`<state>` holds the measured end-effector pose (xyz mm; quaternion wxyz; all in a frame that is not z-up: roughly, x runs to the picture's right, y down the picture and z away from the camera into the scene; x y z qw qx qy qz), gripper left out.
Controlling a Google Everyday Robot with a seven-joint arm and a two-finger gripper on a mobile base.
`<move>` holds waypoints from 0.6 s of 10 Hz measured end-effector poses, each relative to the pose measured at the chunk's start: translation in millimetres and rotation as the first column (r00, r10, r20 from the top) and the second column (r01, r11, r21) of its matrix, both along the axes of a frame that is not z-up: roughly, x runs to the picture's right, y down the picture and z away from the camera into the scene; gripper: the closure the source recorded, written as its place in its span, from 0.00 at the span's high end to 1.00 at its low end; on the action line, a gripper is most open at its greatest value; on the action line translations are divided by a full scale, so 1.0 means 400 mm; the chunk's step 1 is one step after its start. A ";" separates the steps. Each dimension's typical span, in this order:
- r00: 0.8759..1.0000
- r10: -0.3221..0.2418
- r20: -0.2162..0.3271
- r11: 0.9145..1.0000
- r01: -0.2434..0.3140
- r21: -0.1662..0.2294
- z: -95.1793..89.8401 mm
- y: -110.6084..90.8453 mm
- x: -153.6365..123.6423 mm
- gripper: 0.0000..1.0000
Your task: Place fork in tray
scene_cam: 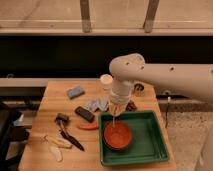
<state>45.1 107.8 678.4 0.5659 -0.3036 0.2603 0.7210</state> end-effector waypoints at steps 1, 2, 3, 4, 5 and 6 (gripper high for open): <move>1.000 0.002 -0.009 1.000 -0.002 -0.001 0.010 0.002 -0.005 0.00; 1.000 0.006 -0.023 1.000 -0.006 -0.006 0.020 0.009 0.001 0.00; 0.999 0.017 -0.037 1.000 -0.017 -0.011 0.032 0.021 0.012 0.00; 0.998 0.029 -0.056 0.999 -0.030 -0.020 0.041 0.039 0.039 0.00; 0.996 0.040 -0.084 0.999 -0.043 -0.033 0.050 0.063 0.081 0.00; 0.992 0.052 -0.112 0.997 -0.057 -0.044 0.056 0.087 0.128 0.00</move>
